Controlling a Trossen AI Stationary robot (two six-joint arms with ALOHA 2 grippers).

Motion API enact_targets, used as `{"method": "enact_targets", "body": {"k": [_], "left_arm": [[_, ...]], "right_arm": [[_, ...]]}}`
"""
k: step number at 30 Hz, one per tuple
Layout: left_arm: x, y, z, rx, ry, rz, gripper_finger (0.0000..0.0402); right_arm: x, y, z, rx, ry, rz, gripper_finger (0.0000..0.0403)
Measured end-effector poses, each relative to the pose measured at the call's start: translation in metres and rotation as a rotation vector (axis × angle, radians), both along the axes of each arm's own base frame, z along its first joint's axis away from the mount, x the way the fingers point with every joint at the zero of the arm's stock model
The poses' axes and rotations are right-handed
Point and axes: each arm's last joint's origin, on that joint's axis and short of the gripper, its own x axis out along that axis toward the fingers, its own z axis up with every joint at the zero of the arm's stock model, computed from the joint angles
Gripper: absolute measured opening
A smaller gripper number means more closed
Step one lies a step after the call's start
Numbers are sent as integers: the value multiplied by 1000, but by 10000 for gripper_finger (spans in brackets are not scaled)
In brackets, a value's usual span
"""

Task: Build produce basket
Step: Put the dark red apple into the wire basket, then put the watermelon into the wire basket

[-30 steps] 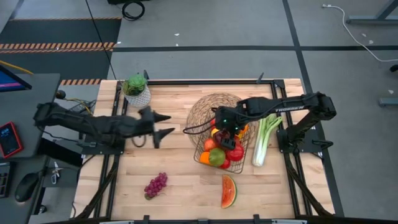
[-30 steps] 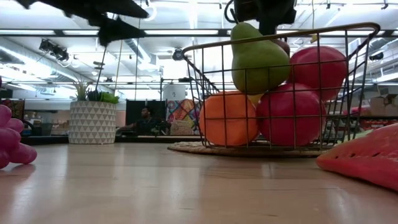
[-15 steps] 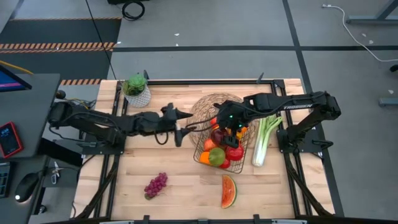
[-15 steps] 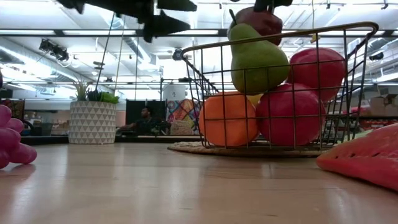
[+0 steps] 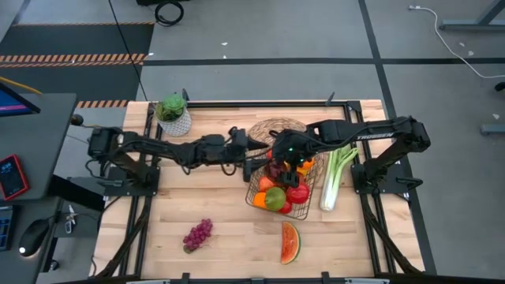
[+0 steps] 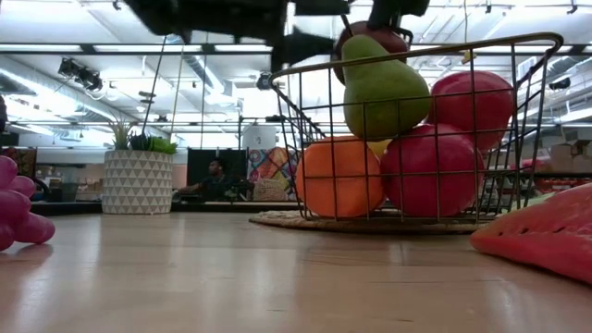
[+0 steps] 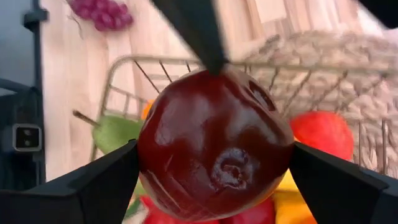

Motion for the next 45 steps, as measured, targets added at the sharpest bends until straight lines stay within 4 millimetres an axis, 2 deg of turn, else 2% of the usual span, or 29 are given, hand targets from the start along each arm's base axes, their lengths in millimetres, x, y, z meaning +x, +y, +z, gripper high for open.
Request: {"method": "enact_targets", "body": {"k": [4,9,15,21,24,27,31,36,45], "left_arm": [[19,-5,5,36,34,-35,288],[33,-5,-6,40,115,-42,288],[33,-4,-20,45,221,-48,288],[33,-5,-17,59,198,-102,288],[28,-7,-7,106,190,-139,288],[19,-9,6,162,197,-151,288],[0,-8,8,217,216,-133,286],[-42,-6,-3,238,188,-62,271],[-107,-8,0,210,106,-39,233]], "right_arm": [[3,0,-5,7,26,-3,399],[0,0,-3,26,31,-16,399],[-11,0,12,35,-32,-18,399],[-10,1,13,66,-44,-27,399],[-15,2,14,87,-16,-25,399],[-22,5,17,76,-3,-29,399],[-32,11,23,24,-3,-44,399],[-43,23,27,-31,5,-50,399],[-67,36,33,21,70,-103,399]]}}
